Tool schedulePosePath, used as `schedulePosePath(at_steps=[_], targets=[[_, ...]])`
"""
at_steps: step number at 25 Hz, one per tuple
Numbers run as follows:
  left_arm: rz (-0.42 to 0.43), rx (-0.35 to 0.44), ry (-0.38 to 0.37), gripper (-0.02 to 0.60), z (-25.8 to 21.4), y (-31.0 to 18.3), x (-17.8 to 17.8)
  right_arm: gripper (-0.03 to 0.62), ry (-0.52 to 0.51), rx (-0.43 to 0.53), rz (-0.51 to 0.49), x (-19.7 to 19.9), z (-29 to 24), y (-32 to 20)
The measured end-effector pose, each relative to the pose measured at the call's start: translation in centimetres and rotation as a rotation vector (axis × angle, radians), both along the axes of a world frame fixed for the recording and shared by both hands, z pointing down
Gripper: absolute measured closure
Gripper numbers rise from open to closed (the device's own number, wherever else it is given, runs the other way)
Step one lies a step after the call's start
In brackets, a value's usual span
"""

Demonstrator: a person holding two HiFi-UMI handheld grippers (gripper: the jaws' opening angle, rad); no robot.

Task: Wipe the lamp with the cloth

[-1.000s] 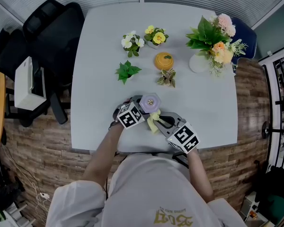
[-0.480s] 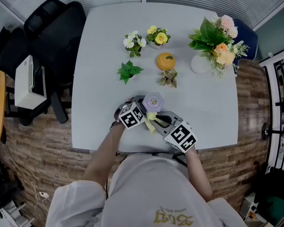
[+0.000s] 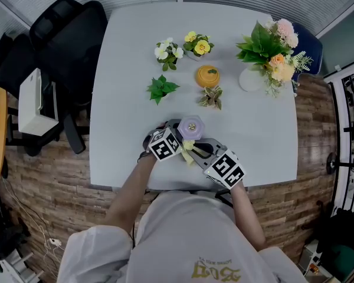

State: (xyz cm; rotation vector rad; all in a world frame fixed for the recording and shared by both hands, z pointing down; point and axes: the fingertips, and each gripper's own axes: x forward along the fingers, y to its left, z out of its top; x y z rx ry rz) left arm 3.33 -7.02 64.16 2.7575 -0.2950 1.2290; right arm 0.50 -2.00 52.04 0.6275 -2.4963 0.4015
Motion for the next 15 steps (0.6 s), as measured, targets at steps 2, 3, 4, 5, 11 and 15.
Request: schedulePosePath(at_steps=[2, 3, 4, 5, 11, 15], targets=[[0.001, 0.001, 0.0, 0.255, 0.0, 0.0, 0.0, 0.546, -0.01, -0.012, 0.018, 0.5, 0.1, -0.1], [0.001, 0.002, 0.0, 0.255, 0.0, 0.0, 0.0, 0.546, -0.016, -0.021, 0.029, 0.8, 0.2, -0.2], [0.0, 0.003, 0.0, 0.255, 0.0, 0.0, 0.0, 0.546, -0.02, -0.03, 0.039, 1.1, 0.4, -0.3], [-0.001, 0.003, 0.0, 0.256, 0.0, 0.0, 0.0, 0.546, -0.021, -0.037, 0.045, 1.2, 0.5, -0.4], [0.0, 0.004, 0.001, 0.255, 0.0, 0.0, 0.0, 0.546, 0.006, -0.063, 0.057, 1.3, 1.5, -0.7], [0.0, 0.003, 0.002, 0.256, 0.0, 0.0, 0.0, 0.546, 0.055, -0.074, 0.07, 1.4, 2.5, -1.1]])
